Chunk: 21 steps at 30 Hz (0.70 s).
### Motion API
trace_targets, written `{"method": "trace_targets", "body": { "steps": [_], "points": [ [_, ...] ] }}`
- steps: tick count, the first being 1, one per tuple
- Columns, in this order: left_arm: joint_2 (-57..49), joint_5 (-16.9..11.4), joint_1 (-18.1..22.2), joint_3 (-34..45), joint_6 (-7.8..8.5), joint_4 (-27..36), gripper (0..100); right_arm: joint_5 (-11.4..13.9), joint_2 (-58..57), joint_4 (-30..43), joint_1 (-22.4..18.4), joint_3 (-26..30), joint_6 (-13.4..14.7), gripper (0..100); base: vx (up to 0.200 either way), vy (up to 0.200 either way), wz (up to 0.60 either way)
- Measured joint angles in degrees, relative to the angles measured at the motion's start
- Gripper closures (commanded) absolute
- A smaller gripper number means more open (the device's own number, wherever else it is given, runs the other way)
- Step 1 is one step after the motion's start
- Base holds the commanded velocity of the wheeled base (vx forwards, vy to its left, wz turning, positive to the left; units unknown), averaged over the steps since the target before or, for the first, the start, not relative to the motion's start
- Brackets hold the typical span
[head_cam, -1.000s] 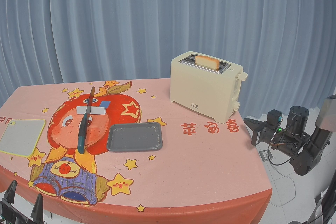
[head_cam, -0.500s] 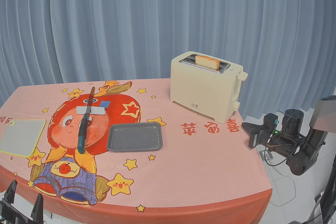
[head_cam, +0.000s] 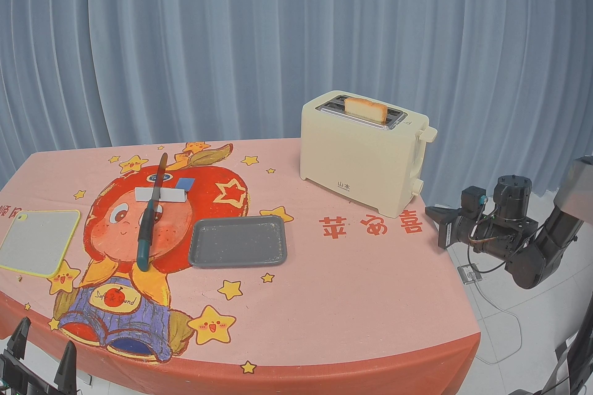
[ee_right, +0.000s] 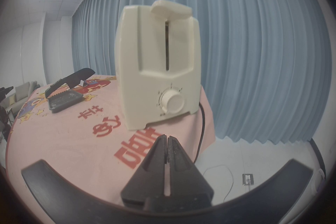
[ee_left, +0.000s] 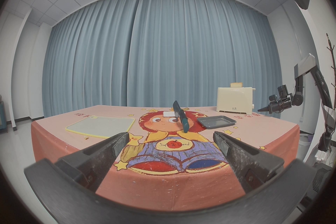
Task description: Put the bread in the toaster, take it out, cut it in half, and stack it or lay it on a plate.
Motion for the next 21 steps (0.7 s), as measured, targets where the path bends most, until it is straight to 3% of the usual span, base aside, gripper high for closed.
{"method": "trace_targets", "body": {
  "steps": [7,21],
  "points": [
    [0.0,0.0,0.0,0.0,0.0,0.0,0,1.3,-2.1,3.7,0.0,-0.5,-1.3,100,0.0,0.0,0.0],
    [0.0,-0.1,0.0,0.0,0.0,-0.1,0,0.8,-1.7,3.8,1.4,-2.1,-1.5,100,0.0,0.0,0.0]
  ]
}}
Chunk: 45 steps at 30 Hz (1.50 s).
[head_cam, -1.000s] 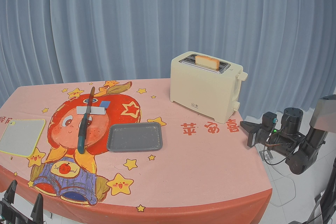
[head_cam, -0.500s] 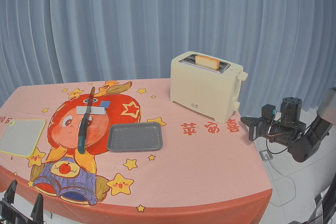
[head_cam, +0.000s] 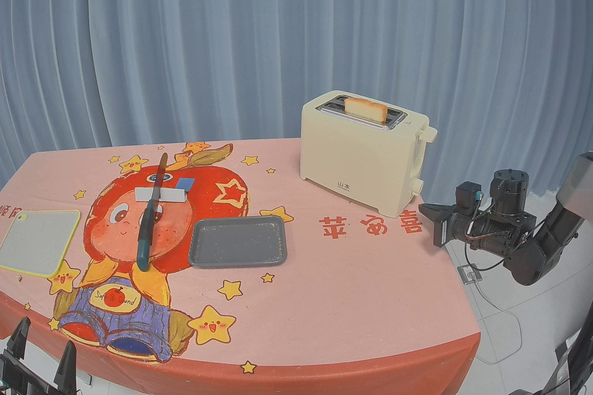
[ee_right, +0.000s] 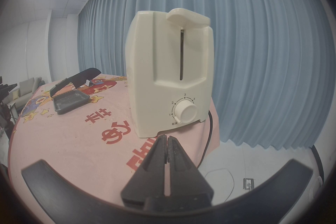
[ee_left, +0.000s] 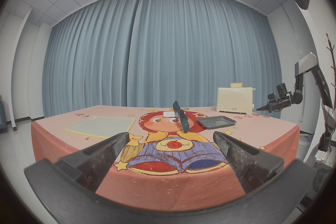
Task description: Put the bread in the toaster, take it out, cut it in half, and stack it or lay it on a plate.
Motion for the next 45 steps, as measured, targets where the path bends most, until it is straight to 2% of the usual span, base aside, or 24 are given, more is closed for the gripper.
{"method": "trace_targets", "body": {
  "steps": [22,45],
  "points": [
    [0.0,0.0,0.0,0.0,0.01,0.0,0,-0.3,5.8,-0.6,-0.9,-6.4,0.4,100,0.0,0.0,0.0],
    [0.0,0.0,0.0,0.0,0.01,0.0,0,-0.2,5.6,-0.8,-0.6,-6.8,0.4,100,0.0,0.0,0.0]
  ]
}}
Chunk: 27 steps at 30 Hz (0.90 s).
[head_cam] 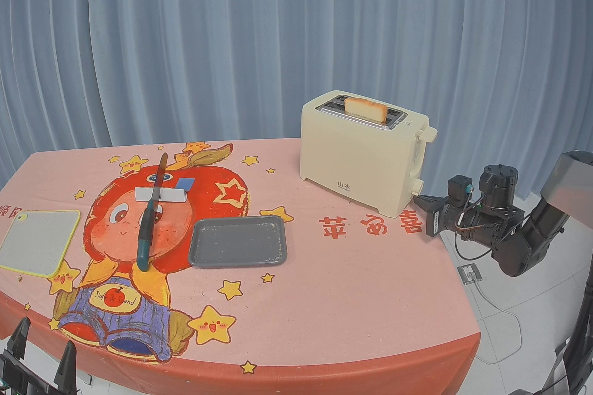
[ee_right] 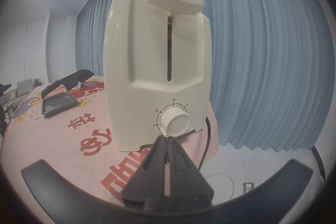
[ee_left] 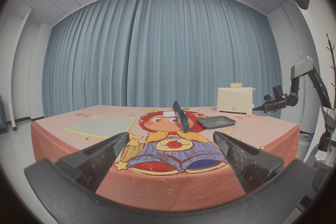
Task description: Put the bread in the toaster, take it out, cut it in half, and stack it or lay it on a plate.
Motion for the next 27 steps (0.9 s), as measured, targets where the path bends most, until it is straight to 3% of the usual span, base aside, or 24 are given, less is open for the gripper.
{"method": "trace_targets", "body": {
  "steps": [27],
  "points": [
    [0.0,0.0,0.0,0.0,0.0,0.0,0,-0.1,0.0,-2.5,0.6,0.4,0.0,100,0.0,0.0,0.0]
  ]
}}
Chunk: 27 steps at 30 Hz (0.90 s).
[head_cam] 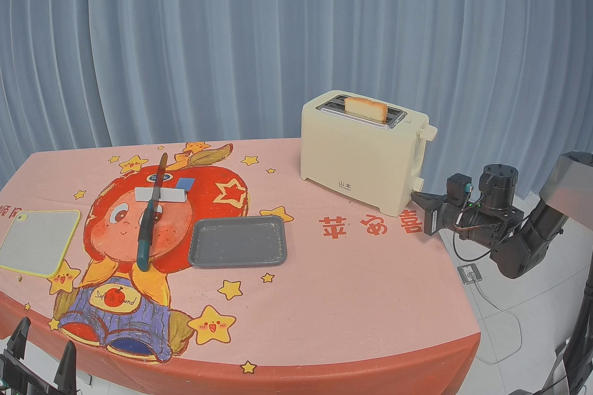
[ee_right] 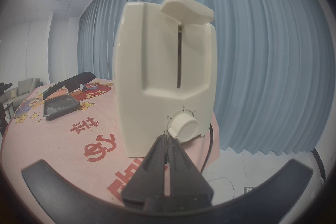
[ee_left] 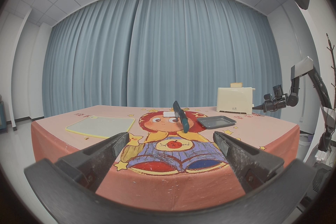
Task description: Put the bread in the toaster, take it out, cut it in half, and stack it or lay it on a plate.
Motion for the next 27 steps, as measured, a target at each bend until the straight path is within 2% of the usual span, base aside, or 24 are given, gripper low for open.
{"method": "trace_targets", "body": {
  "steps": [16,21,27],
  "points": [
    [0.0,0.0,0.0,0.0,-0.01,0.0,0,0.0,-0.2,0.0,0.3,0.7,-0.1,100,0.0,0.0,0.0],
    [0.0,0.0,0.0,0.0,-0.01,0.0,0,-1.2,-0.2,-0.6,1.2,2.1,-0.1,100,0.0,0.0,0.0],
    [0.0,0.0,0.0,0.0,-0.01,0.0,0,-1.3,-1.8,-3.6,2.7,5.0,-0.1,100,0.0,0.0,0.0]
  ]
}}
